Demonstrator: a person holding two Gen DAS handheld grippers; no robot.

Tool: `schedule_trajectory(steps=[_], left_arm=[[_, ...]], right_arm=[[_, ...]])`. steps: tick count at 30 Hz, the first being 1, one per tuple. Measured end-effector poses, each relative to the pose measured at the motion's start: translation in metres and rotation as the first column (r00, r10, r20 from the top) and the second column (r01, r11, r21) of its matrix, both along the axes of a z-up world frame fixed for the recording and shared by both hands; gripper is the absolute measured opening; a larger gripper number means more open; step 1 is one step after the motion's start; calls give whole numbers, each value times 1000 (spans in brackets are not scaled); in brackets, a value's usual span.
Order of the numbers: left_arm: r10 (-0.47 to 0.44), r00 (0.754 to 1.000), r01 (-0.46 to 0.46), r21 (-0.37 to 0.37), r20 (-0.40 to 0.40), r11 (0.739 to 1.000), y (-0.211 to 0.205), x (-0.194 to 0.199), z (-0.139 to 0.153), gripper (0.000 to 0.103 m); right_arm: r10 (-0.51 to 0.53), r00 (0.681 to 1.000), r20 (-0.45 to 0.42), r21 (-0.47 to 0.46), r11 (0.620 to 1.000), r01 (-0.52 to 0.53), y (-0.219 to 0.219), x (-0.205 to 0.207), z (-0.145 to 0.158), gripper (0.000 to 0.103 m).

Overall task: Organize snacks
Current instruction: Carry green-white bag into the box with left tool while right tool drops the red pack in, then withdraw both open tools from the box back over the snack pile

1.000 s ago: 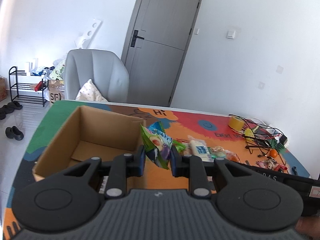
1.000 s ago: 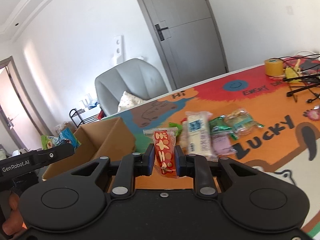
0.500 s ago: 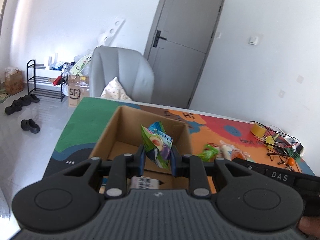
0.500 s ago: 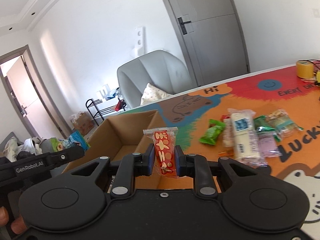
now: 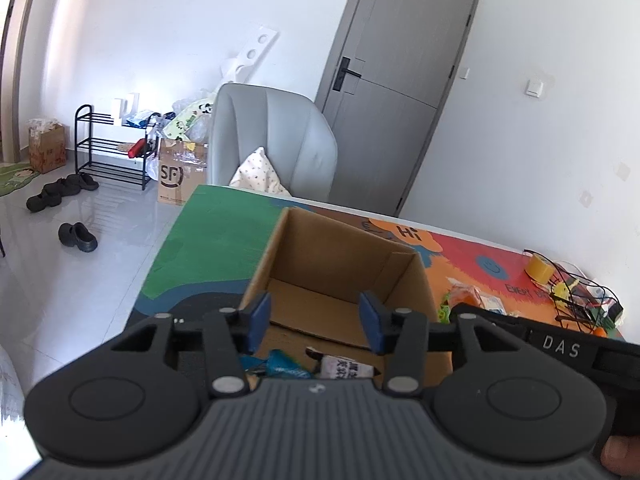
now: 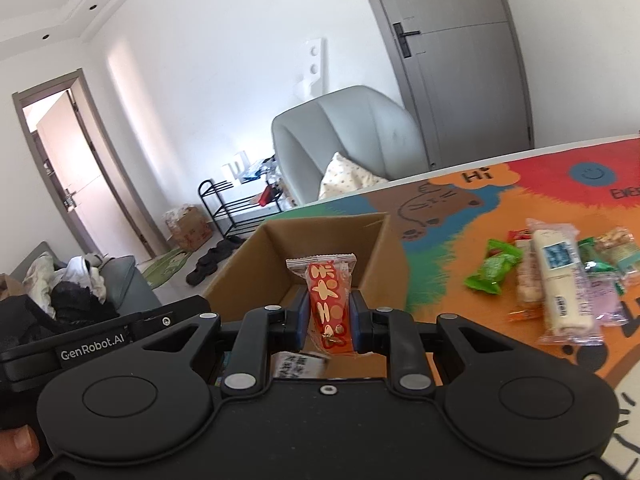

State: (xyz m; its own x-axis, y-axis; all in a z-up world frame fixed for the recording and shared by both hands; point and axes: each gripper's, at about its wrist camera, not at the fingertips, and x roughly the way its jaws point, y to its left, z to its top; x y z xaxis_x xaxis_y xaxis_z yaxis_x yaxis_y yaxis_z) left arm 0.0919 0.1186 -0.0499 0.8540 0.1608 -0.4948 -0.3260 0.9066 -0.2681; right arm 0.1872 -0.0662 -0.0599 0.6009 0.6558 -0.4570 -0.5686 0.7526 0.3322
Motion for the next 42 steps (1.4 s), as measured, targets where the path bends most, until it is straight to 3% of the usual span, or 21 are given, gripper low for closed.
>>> schedule_trajectory(steps=[4,11,16,21,24,28,39,42], left_arm=[[8,1000,-8,-8,1,1000,3,-4,1,60],[-3,1000,3,0,13,1000,-1,-10,3,78],[-23,1000,23,13,11,1000,-11,-9,5,88],[-28,1000,29,24,-9,999,-22,-3,2,90],[-50,999,50,33,-19,998,-33,0,4,91],[-91,996,92,44,-24,995,-49,3,3,91],[-162,982,167,39,-93,985,-81,18,3,91],[-188,977,192,30,-101,981,-90,24,4,91]], right_arm=[[34,999,-10,17,999,-34,8,-2,4,29],[7,1000,12,23,1000,-8,0,-7,9,32],[-42,999,0,13,999,42,-18,-7,3,44],[-74,997,-33,13,997,75,-41,-6,-6,46],[-96,994,-44,14,995,97,-55,-6,-9,61],[-106,993,-45,16,994,107,-71,-8,-9,64],[-184,981,-62,38,982,187,-118,-2,-10,100],[-212,976,-56,26,977,213,-131,0,-10,103]])
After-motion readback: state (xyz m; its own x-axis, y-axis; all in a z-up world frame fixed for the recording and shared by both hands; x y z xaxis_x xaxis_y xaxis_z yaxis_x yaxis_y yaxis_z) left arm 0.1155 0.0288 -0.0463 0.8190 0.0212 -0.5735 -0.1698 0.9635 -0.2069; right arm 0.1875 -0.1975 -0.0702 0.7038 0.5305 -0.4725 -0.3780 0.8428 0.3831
